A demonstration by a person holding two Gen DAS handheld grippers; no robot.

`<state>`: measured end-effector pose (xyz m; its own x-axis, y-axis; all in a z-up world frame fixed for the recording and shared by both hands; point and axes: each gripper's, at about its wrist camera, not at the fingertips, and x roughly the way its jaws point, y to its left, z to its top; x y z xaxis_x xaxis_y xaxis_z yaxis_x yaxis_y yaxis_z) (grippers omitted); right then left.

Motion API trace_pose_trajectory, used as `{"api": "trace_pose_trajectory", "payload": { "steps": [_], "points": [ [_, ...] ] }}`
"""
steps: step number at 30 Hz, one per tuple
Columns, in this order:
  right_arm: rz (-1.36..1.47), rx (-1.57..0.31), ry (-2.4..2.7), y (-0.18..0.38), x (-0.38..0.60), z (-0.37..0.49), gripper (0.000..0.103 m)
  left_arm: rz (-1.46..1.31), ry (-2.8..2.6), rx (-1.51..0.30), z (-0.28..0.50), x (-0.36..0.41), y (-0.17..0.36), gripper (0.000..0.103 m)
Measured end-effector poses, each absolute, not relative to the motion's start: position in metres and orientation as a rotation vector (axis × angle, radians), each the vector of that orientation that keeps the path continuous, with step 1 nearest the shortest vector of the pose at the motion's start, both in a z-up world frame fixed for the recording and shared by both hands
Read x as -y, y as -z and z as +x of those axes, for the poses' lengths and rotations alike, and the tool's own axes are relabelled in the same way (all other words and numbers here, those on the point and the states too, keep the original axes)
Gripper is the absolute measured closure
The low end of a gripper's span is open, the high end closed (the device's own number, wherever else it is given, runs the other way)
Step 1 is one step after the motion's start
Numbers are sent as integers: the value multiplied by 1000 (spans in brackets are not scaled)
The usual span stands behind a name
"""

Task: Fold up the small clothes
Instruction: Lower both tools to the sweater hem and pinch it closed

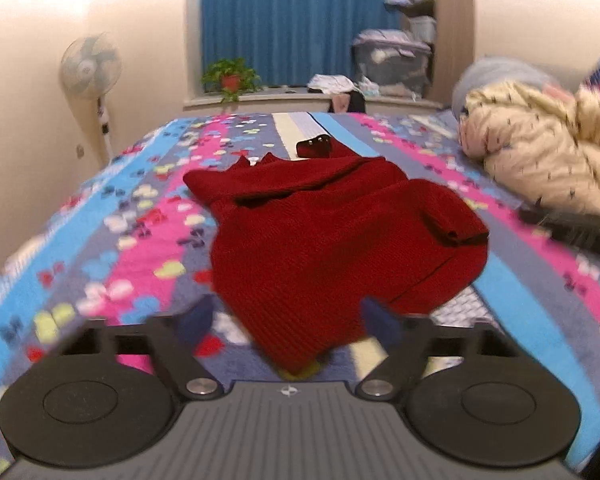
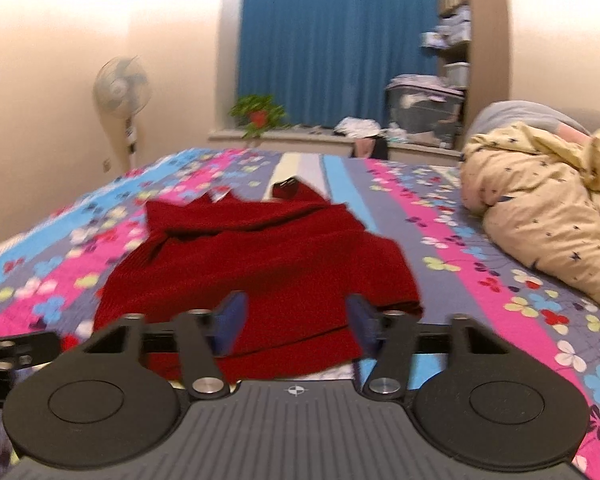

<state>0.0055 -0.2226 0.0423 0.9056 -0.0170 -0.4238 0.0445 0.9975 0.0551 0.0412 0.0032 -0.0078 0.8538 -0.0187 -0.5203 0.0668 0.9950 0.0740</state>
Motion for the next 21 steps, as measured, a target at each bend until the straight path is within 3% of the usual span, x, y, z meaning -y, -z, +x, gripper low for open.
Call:
{"api": "trace_pose_trajectory", "payload": {
  "steps": [2, 3, 7, 12, 21],
  "points": [
    [112, -420, 69, -49, 242, 13, 73, 144, 86, -554, 55, -16, 0, 53],
    [137, -415, 100, -52, 256, 19, 73, 162, 108, -560, 63, -24, -2, 54],
    [277, -481, 179, -45, 315, 54, 71, 118, 137, -624, 94, -58, 16, 54],
    [371, -633, 199, -10, 360, 107, 70, -159, 115, -857, 133, -87, 55, 57],
    [401, -728, 142, 46, 381, 181, 49, -263, 116, -951, 163, -92, 80, 57]
  ]
}}
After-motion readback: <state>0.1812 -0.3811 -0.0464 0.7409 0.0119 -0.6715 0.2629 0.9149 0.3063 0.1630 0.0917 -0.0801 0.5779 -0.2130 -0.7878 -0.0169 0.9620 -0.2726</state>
